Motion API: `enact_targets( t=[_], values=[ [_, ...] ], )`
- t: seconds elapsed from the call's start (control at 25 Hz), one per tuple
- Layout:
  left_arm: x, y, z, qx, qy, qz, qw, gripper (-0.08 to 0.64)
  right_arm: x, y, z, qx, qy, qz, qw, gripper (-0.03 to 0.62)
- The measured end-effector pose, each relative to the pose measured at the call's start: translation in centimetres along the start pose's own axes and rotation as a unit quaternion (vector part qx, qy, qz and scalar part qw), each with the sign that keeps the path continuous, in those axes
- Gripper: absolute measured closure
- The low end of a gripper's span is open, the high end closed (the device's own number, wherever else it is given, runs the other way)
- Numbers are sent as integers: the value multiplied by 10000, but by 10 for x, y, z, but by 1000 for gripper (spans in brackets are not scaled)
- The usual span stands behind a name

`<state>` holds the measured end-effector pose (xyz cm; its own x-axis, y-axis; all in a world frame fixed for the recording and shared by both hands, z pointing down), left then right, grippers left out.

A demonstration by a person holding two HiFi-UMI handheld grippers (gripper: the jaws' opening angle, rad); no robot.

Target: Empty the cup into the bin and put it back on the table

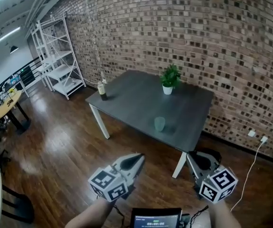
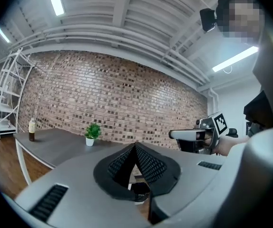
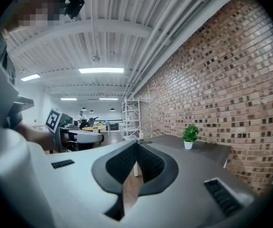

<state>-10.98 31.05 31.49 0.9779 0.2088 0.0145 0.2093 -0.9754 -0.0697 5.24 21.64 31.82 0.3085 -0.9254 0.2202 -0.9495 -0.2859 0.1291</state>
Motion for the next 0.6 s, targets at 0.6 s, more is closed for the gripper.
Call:
enact_targets(
  t=[0.6],
  values=[
    [-96, 98, -18, 36, 235, 313, 9992, 555, 109, 97, 22, -58, 188, -135, 9997, 591]
  ],
)
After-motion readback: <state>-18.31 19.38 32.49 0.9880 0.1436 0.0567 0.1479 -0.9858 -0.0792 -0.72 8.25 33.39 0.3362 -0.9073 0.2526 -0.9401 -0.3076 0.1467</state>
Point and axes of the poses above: the fingertips, and each gripper's own axes: y forward along the fingers, x to its right, z out of its top, the point moved 3 cm from there along -y, backward along the fingers, and after that the axes turned 10 degrees about y, right-handed, at the moved point
